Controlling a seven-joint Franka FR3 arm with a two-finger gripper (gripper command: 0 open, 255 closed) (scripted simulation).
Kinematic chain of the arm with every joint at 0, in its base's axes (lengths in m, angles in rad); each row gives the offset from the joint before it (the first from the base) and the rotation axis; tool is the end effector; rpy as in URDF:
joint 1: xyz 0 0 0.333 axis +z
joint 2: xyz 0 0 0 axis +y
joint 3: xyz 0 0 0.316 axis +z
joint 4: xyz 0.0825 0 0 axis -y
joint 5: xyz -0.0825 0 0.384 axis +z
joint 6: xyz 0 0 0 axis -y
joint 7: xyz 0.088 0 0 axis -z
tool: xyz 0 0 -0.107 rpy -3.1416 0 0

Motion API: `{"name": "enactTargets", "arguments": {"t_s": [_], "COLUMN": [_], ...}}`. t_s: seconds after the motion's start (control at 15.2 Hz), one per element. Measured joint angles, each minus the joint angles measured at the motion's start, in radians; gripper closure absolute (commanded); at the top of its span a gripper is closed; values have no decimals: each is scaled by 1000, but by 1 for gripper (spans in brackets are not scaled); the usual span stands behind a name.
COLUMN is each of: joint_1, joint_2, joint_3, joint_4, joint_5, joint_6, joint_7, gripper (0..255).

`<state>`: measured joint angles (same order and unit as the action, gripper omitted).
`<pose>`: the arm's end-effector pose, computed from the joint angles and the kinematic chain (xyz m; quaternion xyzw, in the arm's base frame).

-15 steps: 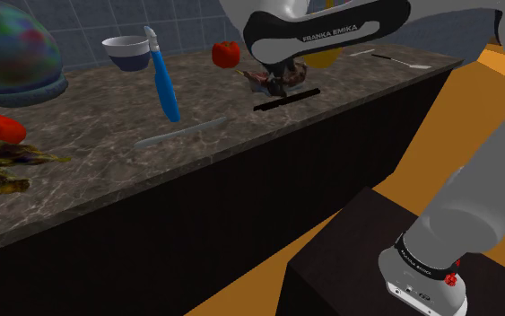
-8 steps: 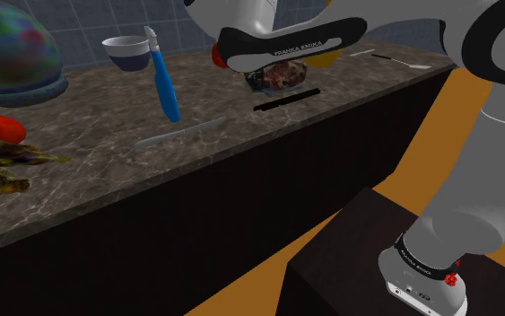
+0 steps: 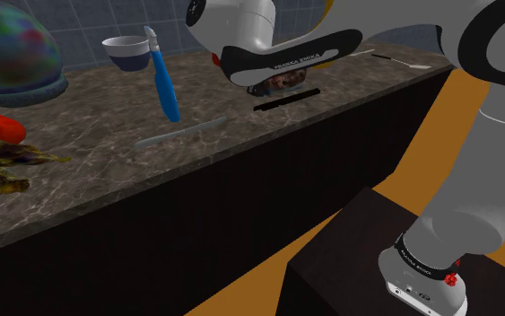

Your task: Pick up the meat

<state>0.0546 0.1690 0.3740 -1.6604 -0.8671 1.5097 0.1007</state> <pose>0.5730 0.1517 0.5223 0.8904 0.1889 -0.0321 0.4130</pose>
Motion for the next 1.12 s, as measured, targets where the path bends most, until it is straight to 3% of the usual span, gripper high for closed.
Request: {"name": "enactTargets", "arguments": {"t_s": [0.66, 1.12], "joint_1": [0, 8], "joint_2": [0, -1], "joint_3": [0, 3], "joint_4": [2, 79], "joint_5": [1, -2], "joint_6": [-2, -61], "joint_7": [-2, -55], "gripper": [255, 255]}}
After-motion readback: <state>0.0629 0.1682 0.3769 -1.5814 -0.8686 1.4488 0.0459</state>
